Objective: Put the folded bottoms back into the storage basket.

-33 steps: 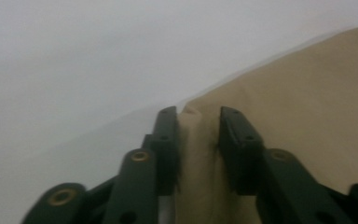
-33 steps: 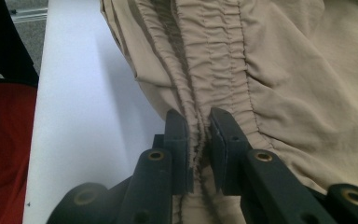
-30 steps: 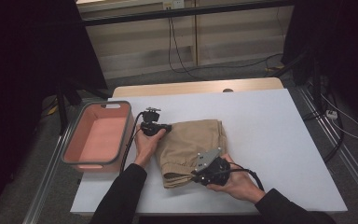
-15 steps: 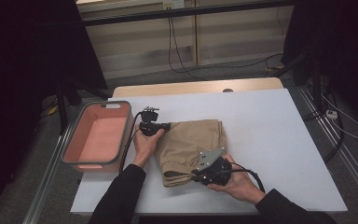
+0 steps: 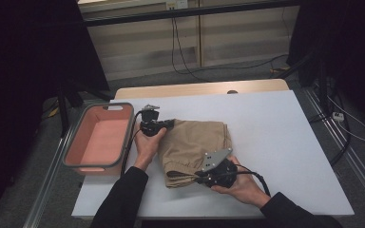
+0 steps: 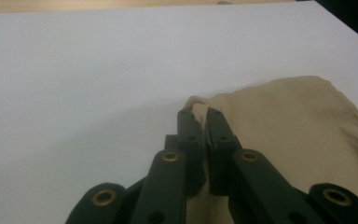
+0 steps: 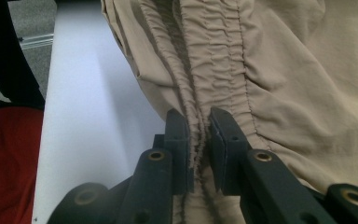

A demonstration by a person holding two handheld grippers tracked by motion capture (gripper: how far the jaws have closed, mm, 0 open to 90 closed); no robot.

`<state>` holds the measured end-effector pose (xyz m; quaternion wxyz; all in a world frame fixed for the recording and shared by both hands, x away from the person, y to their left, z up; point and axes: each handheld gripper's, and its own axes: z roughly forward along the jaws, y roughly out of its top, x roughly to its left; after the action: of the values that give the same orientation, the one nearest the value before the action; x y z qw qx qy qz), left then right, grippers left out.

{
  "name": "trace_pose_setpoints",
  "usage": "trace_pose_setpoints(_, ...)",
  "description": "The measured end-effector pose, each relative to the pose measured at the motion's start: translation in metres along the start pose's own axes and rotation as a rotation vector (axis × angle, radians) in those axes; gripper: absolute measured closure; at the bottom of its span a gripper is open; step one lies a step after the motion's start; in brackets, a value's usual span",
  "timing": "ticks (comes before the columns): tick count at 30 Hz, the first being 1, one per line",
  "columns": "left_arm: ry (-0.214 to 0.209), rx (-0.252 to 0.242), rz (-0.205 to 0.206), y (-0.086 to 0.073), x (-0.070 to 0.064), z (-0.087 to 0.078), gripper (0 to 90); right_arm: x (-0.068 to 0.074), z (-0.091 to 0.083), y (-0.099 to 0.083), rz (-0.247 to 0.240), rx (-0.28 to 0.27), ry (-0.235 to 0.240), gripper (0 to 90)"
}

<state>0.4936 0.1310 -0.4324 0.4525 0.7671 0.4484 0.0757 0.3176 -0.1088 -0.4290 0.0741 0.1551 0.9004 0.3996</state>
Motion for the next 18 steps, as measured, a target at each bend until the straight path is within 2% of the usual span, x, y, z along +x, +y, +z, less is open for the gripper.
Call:
trace_pose_setpoints(3, -0.012, -0.016, -0.007, 0.003, -0.001, -0.004, 87.0, 0.0, -0.001, 0.0, 0.0, -0.007, -0.004, 78.7)
trace_pose_setpoints(9, -0.019, -0.039, 0.027, 0.008, -0.005, -0.014, 87.0, 0.001, -0.002, 0.001, 0.002, -0.027, -0.006, 78.8)
trace_pose_setpoints(12, -0.024, -0.05, 0.025, 0.01, -0.006, -0.016, 87.0, 0.0, -0.002, 0.002, 0.001, -0.029, -0.004, 78.8)
trace_pose_setpoints(13, -0.03, -0.068, 0.021, 0.011, -0.007, -0.017, 87.0, 0.0, -0.003, 0.003, 0.001, -0.029, -0.004, 78.8)
trace_pose_setpoints(16, -0.035, -0.066, 0.038, 0.013, -0.007, -0.021, 87.0, -0.001, -0.003, 0.003, 0.001, -0.039, -0.003, 78.8)
trace_pose_setpoints(18, -0.037, -0.07, 0.036, 0.014, -0.007, -0.022, 87.0, -0.001, -0.004, 0.003, 0.002, -0.044, -0.002, 78.9)
